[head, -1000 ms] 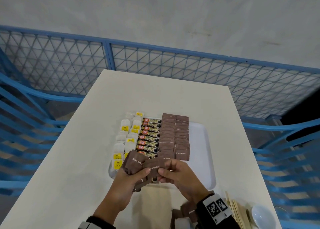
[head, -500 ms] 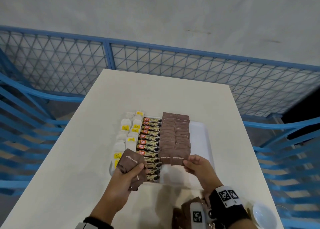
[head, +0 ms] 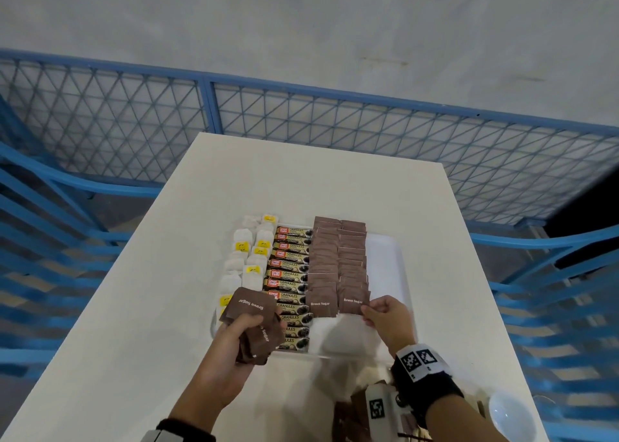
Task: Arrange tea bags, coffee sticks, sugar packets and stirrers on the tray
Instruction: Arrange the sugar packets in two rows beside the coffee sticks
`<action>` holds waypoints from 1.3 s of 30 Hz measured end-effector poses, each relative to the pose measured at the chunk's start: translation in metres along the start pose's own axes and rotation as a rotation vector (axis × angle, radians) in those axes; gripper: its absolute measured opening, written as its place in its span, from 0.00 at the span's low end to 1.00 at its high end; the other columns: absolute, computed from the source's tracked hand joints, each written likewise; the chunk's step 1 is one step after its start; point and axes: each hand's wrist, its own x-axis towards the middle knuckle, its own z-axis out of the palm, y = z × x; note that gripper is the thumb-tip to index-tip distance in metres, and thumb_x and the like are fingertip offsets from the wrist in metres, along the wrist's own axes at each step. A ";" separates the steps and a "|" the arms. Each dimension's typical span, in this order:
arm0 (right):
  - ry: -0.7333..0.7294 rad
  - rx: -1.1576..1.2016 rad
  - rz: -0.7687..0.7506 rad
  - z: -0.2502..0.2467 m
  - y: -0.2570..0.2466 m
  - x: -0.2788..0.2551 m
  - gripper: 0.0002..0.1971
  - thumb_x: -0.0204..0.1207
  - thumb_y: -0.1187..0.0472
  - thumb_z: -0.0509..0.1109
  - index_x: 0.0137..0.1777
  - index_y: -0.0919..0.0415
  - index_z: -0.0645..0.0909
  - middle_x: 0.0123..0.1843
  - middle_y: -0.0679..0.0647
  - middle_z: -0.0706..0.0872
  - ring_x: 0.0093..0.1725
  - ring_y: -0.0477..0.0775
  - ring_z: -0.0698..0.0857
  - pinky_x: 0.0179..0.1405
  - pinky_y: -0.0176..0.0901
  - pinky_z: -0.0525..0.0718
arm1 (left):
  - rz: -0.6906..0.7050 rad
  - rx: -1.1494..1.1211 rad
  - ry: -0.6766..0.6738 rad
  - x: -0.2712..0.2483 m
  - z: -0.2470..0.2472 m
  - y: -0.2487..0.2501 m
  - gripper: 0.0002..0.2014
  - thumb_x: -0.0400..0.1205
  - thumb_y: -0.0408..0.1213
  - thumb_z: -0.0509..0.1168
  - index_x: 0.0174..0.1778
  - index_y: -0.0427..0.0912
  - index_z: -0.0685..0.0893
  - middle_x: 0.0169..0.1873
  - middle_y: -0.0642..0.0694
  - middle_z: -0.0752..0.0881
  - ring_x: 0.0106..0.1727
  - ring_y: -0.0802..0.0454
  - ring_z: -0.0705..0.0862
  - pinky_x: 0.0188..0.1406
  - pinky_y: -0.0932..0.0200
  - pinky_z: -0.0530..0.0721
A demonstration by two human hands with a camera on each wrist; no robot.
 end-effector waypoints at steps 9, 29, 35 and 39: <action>0.065 -0.209 -0.066 0.003 0.000 -0.001 0.09 0.70 0.63 0.75 0.44 0.61 0.77 0.38 0.52 0.81 0.41 0.51 0.79 0.37 0.35 0.74 | 0.018 0.104 0.065 0.001 0.000 -0.002 0.14 0.79 0.21 0.57 0.54 0.42 0.80 0.36 0.45 0.89 0.33 0.49 0.88 0.23 0.63 0.77; -0.527 -0.117 -0.546 0.046 -0.072 -0.086 0.10 0.69 0.61 0.78 0.48 0.53 0.82 0.44 0.45 0.83 0.44 0.39 0.81 0.44 0.32 0.78 | -0.019 0.345 -0.059 -0.010 0.009 -0.009 0.17 0.78 0.17 0.61 0.57 0.41 0.80 0.37 0.40 0.89 0.33 0.45 0.88 0.18 0.64 0.78; -0.435 -0.154 -0.727 0.035 -0.070 -0.086 0.11 0.67 0.62 0.78 0.40 0.48 0.80 0.42 0.45 0.81 0.38 0.40 0.78 0.37 0.24 0.73 | -0.021 0.222 0.003 -0.004 0.003 -0.006 0.18 0.79 0.23 0.61 0.63 0.41 0.80 0.47 0.39 0.89 0.42 0.46 0.89 0.32 0.58 0.83; -0.553 -0.281 -0.718 0.034 -0.061 -0.092 0.12 0.64 0.45 0.75 0.47 0.42 0.84 0.57 0.40 0.77 0.57 0.34 0.75 0.49 0.20 0.68 | 0.000 0.116 -0.028 -0.005 0.009 -0.001 0.13 0.83 0.30 0.57 0.60 0.43 0.82 0.45 0.40 0.89 0.36 0.50 0.89 0.24 0.63 0.83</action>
